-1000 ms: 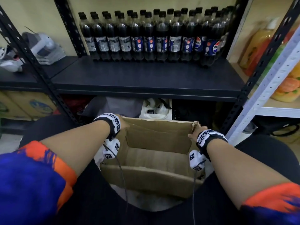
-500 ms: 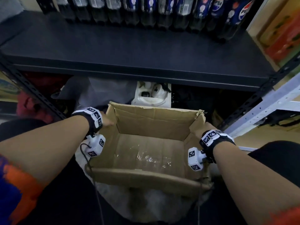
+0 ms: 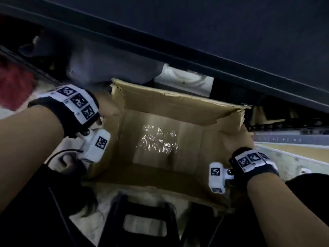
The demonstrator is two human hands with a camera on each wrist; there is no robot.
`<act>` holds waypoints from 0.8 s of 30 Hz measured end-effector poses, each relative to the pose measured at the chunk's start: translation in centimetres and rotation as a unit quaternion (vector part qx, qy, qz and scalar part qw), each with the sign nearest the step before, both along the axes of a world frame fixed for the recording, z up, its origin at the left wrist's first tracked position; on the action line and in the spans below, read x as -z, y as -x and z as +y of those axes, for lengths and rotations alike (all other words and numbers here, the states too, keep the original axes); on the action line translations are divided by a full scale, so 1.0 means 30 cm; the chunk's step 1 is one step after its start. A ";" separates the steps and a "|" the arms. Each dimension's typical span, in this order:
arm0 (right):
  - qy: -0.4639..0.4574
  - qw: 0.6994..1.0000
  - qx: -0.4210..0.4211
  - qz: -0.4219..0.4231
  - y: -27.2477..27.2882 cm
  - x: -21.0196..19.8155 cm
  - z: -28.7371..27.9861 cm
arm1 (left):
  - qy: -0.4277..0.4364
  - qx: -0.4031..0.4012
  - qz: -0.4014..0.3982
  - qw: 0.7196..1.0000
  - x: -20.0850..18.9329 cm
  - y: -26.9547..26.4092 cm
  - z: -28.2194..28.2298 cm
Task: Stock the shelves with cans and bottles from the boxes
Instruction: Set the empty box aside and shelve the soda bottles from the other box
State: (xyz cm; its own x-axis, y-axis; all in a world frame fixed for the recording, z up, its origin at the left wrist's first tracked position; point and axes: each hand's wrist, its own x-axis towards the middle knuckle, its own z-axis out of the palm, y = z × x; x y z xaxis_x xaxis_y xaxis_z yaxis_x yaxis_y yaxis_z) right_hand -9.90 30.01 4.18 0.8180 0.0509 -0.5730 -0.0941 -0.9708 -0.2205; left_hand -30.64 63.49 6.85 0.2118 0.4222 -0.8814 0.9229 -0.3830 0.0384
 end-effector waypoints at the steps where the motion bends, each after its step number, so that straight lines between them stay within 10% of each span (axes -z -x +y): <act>1: 0.011 1.000 -0.003 0.008 0.025 -0.014 0.015 | 0.014 -0.019 0.011 1.000 -0.020 0.017 -0.003; 11: 0.065 0.997 0.019 0.049 0.114 -0.071 0.071 | 0.060 -0.136 -0.007 0.989 -0.079 0.201 -0.001; 24: 0.160 0.964 0.041 0.209 0.215 -0.142 -0.003 | 0.004 -0.085 -0.047 0.995 0.001 0.319 -0.075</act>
